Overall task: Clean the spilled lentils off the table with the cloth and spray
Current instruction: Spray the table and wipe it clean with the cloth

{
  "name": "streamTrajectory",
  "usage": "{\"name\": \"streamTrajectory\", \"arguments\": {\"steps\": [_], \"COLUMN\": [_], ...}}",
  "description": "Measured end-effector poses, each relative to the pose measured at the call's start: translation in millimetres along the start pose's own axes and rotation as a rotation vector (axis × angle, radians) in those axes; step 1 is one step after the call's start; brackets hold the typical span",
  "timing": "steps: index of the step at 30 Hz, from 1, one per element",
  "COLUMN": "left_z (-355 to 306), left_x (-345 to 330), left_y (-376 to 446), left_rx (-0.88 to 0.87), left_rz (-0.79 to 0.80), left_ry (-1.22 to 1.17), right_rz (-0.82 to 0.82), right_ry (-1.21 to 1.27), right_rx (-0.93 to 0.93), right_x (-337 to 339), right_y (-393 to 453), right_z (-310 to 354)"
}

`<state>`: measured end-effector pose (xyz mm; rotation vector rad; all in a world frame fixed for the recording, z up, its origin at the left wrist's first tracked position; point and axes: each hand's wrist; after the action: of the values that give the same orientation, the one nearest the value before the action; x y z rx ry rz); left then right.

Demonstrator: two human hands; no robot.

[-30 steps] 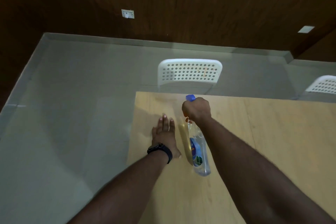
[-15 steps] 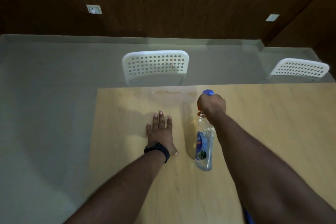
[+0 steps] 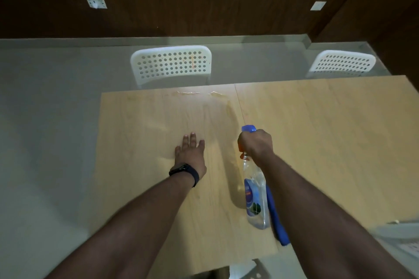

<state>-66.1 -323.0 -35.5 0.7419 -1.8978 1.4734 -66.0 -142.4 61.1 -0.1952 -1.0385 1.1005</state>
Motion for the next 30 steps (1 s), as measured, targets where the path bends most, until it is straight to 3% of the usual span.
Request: {"name": "streamTrajectory", "arguments": {"steps": [6, 13, 18, 27, 30], "left_z": [-31.9, -58.2, -67.6, -40.6, -17.8], "left_x": [-41.6, -102.6, -138.1, -169.7, -174.4], "left_y": [-42.6, -100.4, -135.0, -183.0, -194.4], "left_rx": [-0.009, -0.004, 0.012, 0.103, 0.133], "left_rz": [-0.008, 0.006, -0.020, -0.071, -0.091], "left_ry": [-0.015, -0.019, -0.042, -0.137, -0.139], "right_rz": [0.025, 0.164, 0.196, 0.367, 0.375], "right_ry": [-0.010, -0.310, -0.319, -0.544, -0.494], "right_rx": [-0.004, 0.035, 0.067, 0.193, 0.232], "right_x": [20.8, 32.1, 37.1, 9.3, -11.6], "right_y": [-38.8, -91.7, -113.9, -157.5, -174.1], "right_z": [-59.7, -135.9, -188.7, -211.6, -198.6]}}
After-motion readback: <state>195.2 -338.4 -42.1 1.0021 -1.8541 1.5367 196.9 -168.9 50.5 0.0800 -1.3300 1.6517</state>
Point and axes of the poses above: each hand's wrist, its own y-axis towards the middle knuckle, its own x-axis out of the back of the hand, z = x × y, and after that the axes turned 4 degrees about z, right-handed
